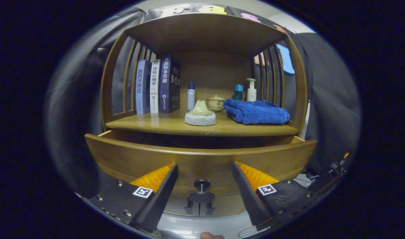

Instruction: Pull open the drawer, take out the items inside it, and place them on the countertop above the cabinet.

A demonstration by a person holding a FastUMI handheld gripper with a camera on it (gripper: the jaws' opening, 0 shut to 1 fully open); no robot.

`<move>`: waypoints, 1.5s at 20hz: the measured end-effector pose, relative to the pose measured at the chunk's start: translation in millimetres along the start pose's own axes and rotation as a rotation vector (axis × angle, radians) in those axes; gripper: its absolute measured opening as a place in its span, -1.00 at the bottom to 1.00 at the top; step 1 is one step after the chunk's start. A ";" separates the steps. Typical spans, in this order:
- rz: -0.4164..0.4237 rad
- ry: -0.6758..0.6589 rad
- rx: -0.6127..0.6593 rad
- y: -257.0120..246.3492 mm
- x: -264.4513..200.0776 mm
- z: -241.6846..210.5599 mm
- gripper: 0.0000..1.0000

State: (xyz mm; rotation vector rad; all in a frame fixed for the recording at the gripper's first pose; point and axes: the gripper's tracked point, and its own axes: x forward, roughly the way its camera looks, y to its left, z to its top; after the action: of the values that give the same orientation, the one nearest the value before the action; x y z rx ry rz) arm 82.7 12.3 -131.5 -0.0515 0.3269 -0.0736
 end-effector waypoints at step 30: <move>-0.025 -0.019 -0.060 4.9 50.8 9.5 0.98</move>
State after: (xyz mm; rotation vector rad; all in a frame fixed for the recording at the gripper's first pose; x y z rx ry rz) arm 134.0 13.5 -139.1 -0.1161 0.3093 -0.0877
